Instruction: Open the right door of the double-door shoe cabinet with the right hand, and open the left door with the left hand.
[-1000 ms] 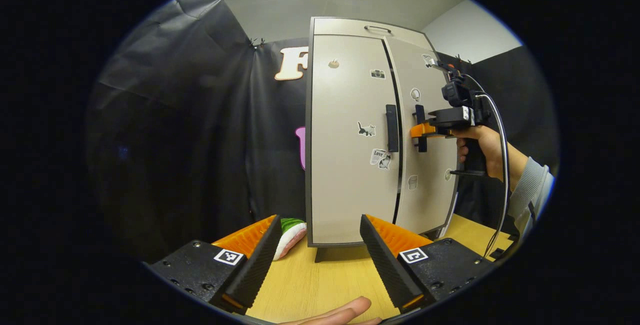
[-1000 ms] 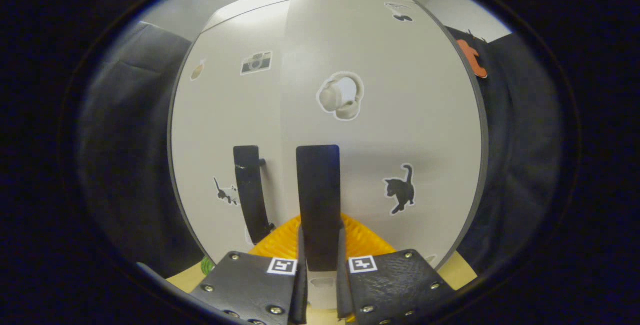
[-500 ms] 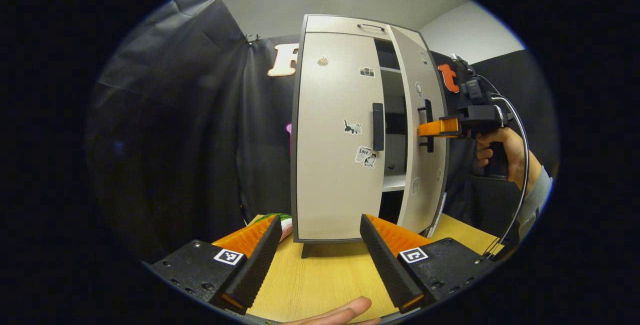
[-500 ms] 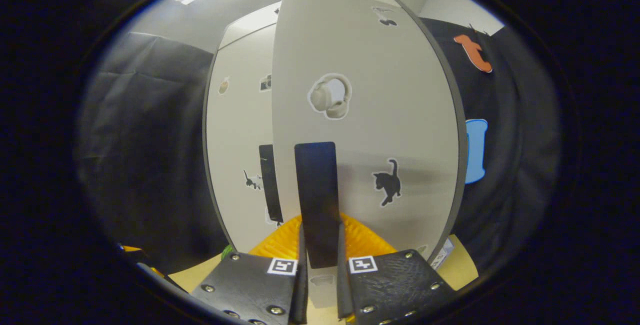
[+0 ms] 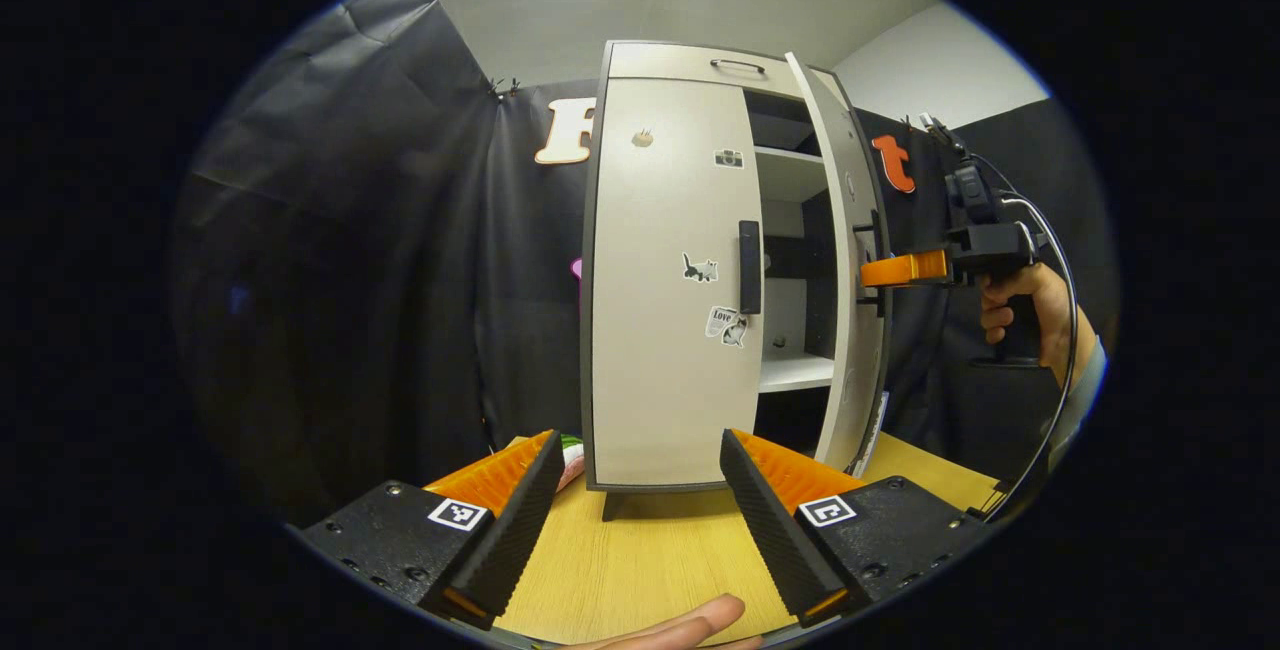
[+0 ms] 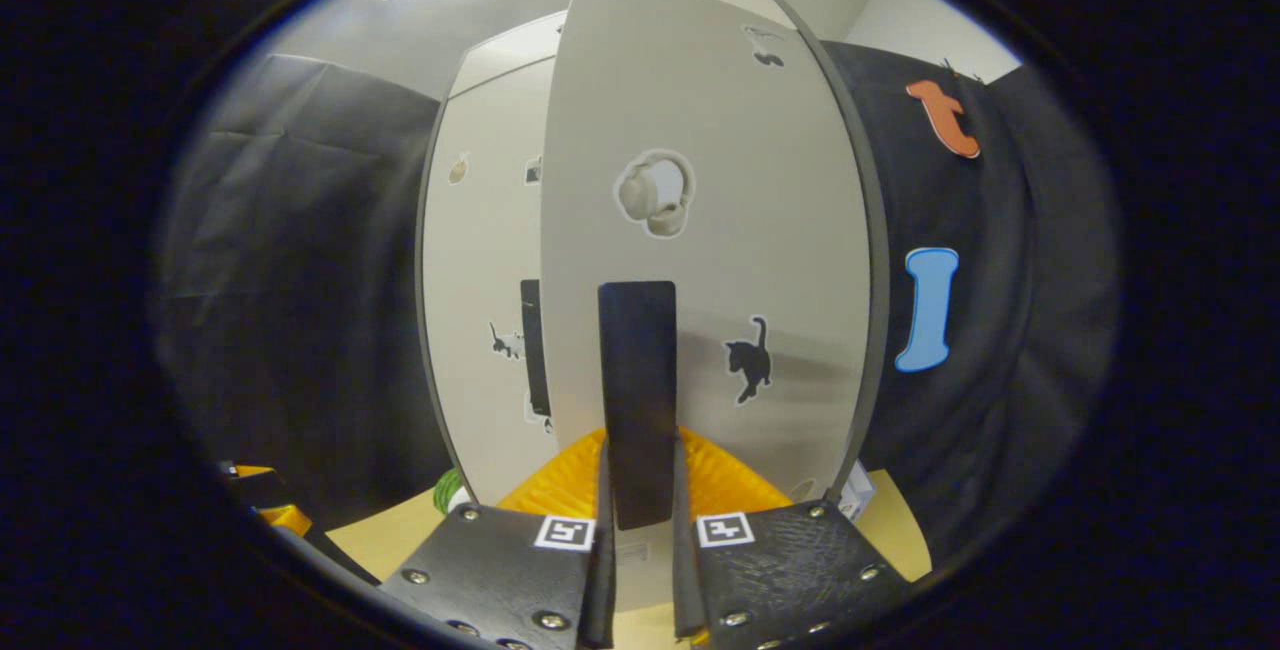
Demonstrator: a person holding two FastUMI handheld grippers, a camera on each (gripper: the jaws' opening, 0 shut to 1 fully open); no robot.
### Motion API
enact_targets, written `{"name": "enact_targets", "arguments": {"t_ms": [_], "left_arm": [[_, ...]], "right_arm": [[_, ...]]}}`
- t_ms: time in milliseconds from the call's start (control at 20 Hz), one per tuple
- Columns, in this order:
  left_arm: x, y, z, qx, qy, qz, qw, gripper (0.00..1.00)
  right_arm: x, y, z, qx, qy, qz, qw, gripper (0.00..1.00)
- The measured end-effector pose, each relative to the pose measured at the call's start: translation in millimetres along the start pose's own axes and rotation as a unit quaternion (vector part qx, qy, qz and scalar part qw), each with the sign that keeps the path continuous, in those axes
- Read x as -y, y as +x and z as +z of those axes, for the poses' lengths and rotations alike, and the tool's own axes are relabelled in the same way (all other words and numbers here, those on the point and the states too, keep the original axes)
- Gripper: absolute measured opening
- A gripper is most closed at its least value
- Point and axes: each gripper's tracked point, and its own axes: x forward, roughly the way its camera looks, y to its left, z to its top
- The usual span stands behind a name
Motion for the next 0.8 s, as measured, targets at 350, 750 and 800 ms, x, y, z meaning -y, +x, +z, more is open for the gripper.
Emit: {"name": "enact_targets", "arguments": {"t_ms": [350, 750, 800], "left_arm": [[-3.2, -2.6, 2.5, 0.007, -0.001, 0.002, 1.000, 0.98], [15.9, -4.6, -4.8, 0.002, -0.012, -0.020, 1.000, 0.98], [17.6, -4.0, -4.6, 0.002, -0.014, -0.022, 1.000, 0.98]], "right_arm": [[16.1, -19.6, 5.3, 0.024, 0.009, -0.004, 1.000, 0.23], [37.6, -31.8, 6.3, 0.026, 0.000, -0.037, 0.999, 0.19], [38.3, -33.7, 7.2, 0.028, 0.001, -0.034, 0.999, 0.19]]}}
